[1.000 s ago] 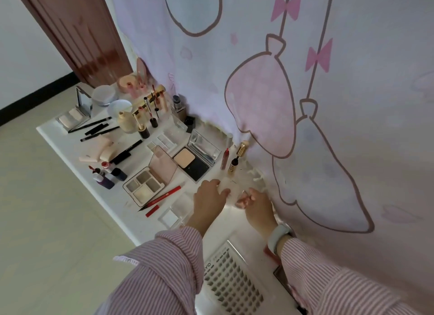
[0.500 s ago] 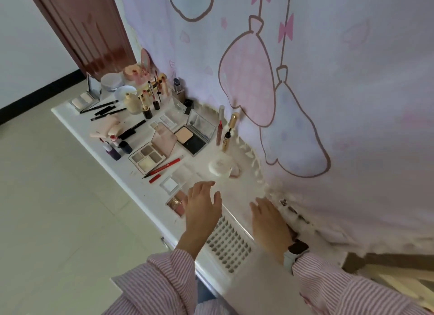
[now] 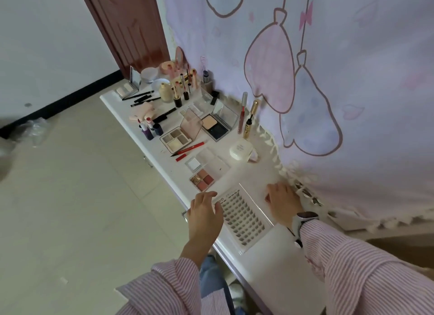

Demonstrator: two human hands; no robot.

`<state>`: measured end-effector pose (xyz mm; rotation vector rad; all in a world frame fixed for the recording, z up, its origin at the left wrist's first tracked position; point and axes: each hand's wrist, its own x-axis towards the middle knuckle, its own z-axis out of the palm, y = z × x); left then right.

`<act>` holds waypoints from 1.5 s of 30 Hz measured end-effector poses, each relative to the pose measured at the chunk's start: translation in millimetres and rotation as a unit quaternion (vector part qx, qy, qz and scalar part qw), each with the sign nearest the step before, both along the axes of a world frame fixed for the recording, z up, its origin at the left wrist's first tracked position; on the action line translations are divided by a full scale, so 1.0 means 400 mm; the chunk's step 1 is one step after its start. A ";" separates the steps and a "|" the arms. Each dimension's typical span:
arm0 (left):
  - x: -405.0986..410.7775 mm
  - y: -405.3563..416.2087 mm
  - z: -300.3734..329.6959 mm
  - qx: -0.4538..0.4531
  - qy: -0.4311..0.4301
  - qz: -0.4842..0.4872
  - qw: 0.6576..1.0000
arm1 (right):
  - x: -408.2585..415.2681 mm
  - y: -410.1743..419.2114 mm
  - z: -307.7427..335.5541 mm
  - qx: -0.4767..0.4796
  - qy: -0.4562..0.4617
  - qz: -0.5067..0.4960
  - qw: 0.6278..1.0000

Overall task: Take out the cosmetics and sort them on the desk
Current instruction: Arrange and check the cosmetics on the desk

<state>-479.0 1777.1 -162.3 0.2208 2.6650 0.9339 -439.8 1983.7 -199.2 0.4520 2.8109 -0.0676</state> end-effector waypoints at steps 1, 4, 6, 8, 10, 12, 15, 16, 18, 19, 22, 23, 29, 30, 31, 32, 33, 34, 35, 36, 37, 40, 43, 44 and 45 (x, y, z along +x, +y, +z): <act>-0.002 -0.002 0.009 0.009 -0.007 0.007 1.000 | -0.013 -0.003 0.015 -0.018 0.002 -0.002 1.000; -0.028 -0.001 0.064 0.106 -0.096 0.081 0.986 | -0.049 -0.031 0.094 -0.152 0.094 0.002 0.984; -0.053 -0.005 0.121 0.231 -0.218 0.141 0.938 | -0.067 -0.062 0.179 -0.291 0.192 0.032 0.937; -0.068 -0.017 0.183 0.359 -0.304 0.147 0.870 | -0.082 -0.090 0.274 -0.357 0.271 0.100 0.888; -0.081 -0.031 0.246 0.434 -0.311 0.107 0.839 | -0.091 -0.111 0.365 -0.393 0.305 0.141 0.856; -0.097 -0.044 0.312 0.478 -0.296 0.052 0.825 | -0.098 -0.128 0.447 -0.419 0.302 0.167 0.840; -0.111 -0.061 0.419 0.512 -0.250 -0.025 0.822 | -0.108 -0.152 0.547 -0.408 0.308 0.225 0.830; -0.111 -0.066 0.452 0.521 -0.228 -0.041 0.821 | -0.110 -0.162 0.578 -0.398 0.313 0.247 0.826; -0.107 -0.075 0.507 0.538 -0.183 -0.051 0.822 | -0.115 -0.177 0.633 -0.370 0.331 0.286 0.820; -0.103 -0.079 0.530 0.546 -0.164 -0.048 0.820 | -0.118 -0.183 0.656 -0.356 0.341 0.300 0.816; -0.096 -0.094 0.579 0.587 -0.129 -0.023 0.799 | -0.116 -0.203 0.709 -0.306 0.376 0.326 0.811; -0.092 -0.098 0.590 0.602 -0.122 -0.014 0.789 | -0.114 -0.210 0.722 -0.278 0.402 0.336 0.805; -0.061 -0.093 0.625 0.630 -0.101 0.031 0.770 | -0.093 -0.233 0.754 -0.098 0.519 0.383 0.758; -0.056 -0.090 0.627 0.631 -0.100 0.035 0.768 | -0.090 -0.234 0.754 -0.081 0.526 0.382 0.755; -0.054 -0.087 0.628 0.631 -0.101 0.037 0.768 | -0.088 -0.234 0.755 -0.071 0.532 0.379 0.753; -0.053 -0.085 0.629 0.629 -0.104 0.037 0.769 | -0.086 -0.232 0.757 -0.067 0.536 0.373 0.754; -0.052 -0.084 0.628 0.627 -0.110 0.034 0.771 | -0.086 -0.229 0.759 -0.067 0.536 0.364 0.759; -0.052 -0.085 0.625 0.624 -0.121 0.028 0.772 | -0.085 -0.223 0.762 -0.072 0.532 0.353 0.766; -0.053 -0.087 0.621 0.621 -0.135 0.023 0.772 | -0.084 -0.217 0.765 -0.079 0.525 0.344 0.774; -0.054 -0.089 0.616 0.616 -0.152 0.021 0.773 | -0.083 -0.208 0.765 -0.091 0.518 0.337 0.781; -0.055 -0.091 0.609 0.610 -0.172 0.023 0.773 | -0.082 -0.199 0.762 -0.110 0.509 0.330 0.787; -0.058 -0.095 0.579 0.575 -0.236 0.028 0.783 | -0.083 -0.170 0.740 -0.191 0.436 0.274 0.835; -0.058 -0.096 0.531 0.531 -0.298 0.025 0.793 | -0.093 -0.147 0.685 -0.223 0.359 0.216 0.880; -0.057 -0.094 0.511 0.523 -0.318 0.029 0.791 | -0.095 -0.141 0.664 -0.231 0.341 0.201 0.889; -0.056 -0.091 0.488 0.513 -0.333 0.037 0.790 | -0.094 -0.137 0.642 -0.240 0.323 0.189 0.896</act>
